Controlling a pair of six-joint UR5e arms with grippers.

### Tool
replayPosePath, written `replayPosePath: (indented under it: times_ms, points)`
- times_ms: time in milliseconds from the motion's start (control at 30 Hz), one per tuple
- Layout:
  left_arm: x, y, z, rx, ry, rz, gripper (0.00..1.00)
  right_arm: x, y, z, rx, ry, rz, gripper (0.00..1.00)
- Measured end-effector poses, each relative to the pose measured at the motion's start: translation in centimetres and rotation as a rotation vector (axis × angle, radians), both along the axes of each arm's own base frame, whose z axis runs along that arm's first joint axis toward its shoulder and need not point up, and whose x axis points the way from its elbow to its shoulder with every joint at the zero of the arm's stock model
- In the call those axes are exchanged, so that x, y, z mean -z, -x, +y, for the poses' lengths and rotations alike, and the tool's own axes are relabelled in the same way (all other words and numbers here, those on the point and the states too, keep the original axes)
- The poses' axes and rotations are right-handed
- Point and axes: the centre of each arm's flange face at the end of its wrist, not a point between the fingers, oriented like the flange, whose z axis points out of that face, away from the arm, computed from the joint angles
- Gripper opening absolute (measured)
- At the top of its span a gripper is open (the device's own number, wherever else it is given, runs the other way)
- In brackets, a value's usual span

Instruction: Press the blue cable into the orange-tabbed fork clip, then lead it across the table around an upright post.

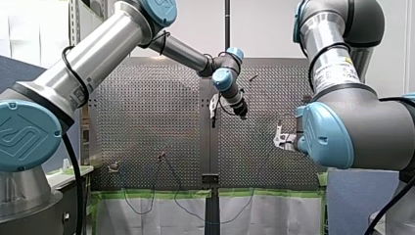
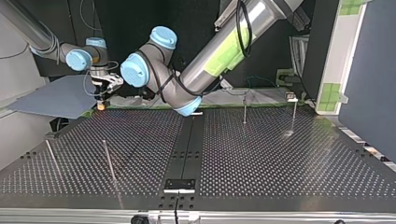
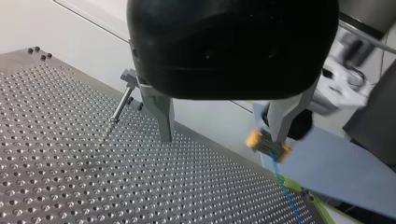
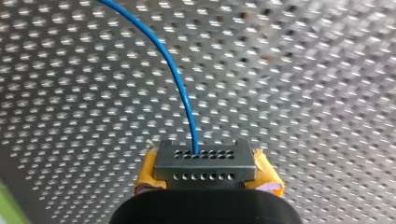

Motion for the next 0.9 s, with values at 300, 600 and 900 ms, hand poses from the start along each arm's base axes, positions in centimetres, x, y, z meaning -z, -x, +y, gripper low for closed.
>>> replayPosePath:
  times_ms: [300,600,900]
  points:
    - [-0.1,-0.3,0.4,-0.036,-0.030,-0.026,1.00,-5.1,0.2,-0.7,-0.001,0.082,-0.033,0.00]
    - [-0.1,-0.3,0.4,-0.040,-0.033,-0.031,1.00,-10.0,0.5,-1.4,0.000,0.195,-0.045,0.00]
    - [-0.4,-0.5,0.6,-0.059,-0.077,-0.064,1.00,-11.4,0.8,-1.8,0.005,0.241,-0.053,0.00]
